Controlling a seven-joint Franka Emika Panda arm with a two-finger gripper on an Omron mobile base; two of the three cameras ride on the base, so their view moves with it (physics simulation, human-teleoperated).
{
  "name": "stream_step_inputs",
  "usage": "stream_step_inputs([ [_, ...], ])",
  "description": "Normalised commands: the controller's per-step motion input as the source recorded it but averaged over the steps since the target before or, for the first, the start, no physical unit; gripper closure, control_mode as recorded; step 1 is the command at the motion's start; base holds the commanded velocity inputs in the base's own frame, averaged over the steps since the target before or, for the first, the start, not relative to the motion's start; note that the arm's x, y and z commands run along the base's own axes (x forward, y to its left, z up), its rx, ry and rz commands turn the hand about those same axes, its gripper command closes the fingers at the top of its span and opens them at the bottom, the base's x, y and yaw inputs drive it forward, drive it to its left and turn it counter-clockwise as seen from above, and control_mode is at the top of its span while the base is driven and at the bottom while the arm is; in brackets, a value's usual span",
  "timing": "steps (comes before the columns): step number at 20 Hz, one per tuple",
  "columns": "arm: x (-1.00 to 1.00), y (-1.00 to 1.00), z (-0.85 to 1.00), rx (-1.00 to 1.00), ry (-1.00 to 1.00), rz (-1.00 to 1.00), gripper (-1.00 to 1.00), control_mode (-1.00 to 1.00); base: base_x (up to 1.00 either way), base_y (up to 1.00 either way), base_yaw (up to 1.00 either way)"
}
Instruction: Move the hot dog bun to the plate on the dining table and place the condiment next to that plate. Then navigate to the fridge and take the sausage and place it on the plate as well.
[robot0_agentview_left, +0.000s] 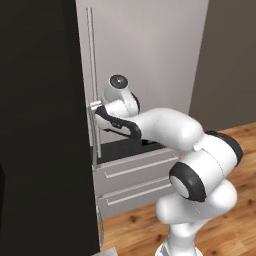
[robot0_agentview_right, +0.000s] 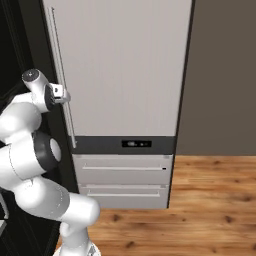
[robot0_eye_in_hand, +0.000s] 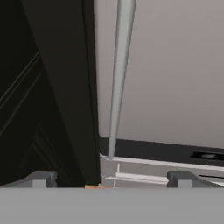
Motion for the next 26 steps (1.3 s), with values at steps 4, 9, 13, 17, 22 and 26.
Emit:
stream_step_inputs([
  [4, 0.22, 0.0, 0.0, 0.09, -0.1, -0.06, -1.0, -1.0, 0.0, 0.0, 0.0],
  [9, 0.46, 0.0, 0.0, 0.11, -0.09, -0.05, -1.0, -1.0, 0.0, 0.0, 0.0],
  [13, 0.67, 0.0, 0.0, 0.08, -0.06, -0.06, -1.0, -1.0, 0.0, 0.0, 0.0],
  [17, 0.62, 0.1, 0.0, 0.06, -0.04, -0.04, -1.0, -1.0, 0.0, 0.0, 0.0],
  [22, 0.62, 0.35, 0.0, 0.01, 0.0, -0.06, -1.0, -1.0, 0.0, 0.0, 0.0],
  [26, 0.56, 0.43, 0.0, 0.0, 0.0, -0.07, -1.0, -1.0, 0.0, 0.0, 0.0],
])
